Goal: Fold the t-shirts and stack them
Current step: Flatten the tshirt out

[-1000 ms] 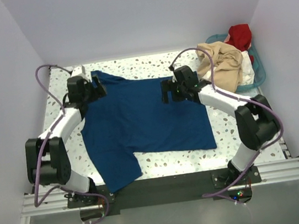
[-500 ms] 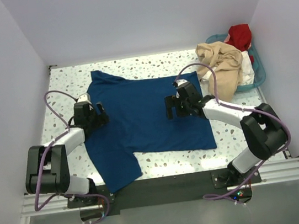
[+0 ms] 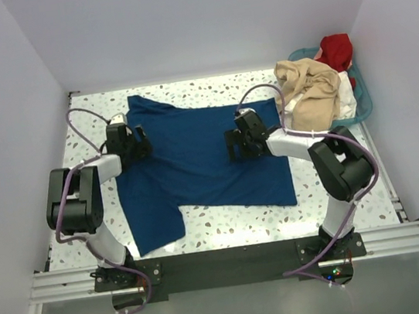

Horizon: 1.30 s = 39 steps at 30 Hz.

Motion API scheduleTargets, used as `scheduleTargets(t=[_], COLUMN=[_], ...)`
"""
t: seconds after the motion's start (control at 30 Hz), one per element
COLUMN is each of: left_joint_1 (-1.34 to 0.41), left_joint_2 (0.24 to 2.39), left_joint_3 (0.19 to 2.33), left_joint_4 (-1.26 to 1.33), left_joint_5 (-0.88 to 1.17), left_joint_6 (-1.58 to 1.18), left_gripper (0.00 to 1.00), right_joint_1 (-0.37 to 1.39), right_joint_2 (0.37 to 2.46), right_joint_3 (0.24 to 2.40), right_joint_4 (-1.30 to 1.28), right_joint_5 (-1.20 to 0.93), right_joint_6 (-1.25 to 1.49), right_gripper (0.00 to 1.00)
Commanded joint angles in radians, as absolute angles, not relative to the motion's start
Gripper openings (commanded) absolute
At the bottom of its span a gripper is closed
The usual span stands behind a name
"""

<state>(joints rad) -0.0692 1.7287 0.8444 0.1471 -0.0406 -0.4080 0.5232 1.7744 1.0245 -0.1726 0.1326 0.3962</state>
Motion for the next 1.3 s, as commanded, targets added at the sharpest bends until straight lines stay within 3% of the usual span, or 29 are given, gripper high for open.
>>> scheduleTargets(t=[0.0,0.5,0.77,0.97,1.1,1.27], left_joint_1=[-0.049,0.000,0.023,0.011,-0.064,-0.129], left_joint_2=[1.795,2.054,2.094,1.893,1.659,1.447], left_joint_3=[0.903,1.307,1.416,1.258,1.019,0.792], left_joint_4=[0.086,-0.078,-0.114,-0.089,-0.052,-0.072], left_joint_5=[-0.018,0.020,0.026,-0.089,-0.311,-0.449], left_joint_6=[-0.408,-0.384,-0.364,-0.365,-0.390,-0.468], left_gripper=[0.91,0.91,0.91,0.91,0.91,0.92], right_joint_1=[0.517,0.440,0.411,0.411,0.413,0.413], right_joint_2=[1.831,2.043,2.100,2.050,1.984,1.893], right_joint_3=[1.097,1.419,1.529,1.551,1.493,1.387], right_joint_4=[-0.207,-0.322,-0.354,-0.362,-0.334,-0.281], right_joint_5=[0.183,0.130,0.089,0.048,0.015,0.002], right_joint_6=[0.397,0.365,0.354,0.339,0.348,0.368], right_gripper=[0.99,0.99,0.99,0.99,0.99,0.99])
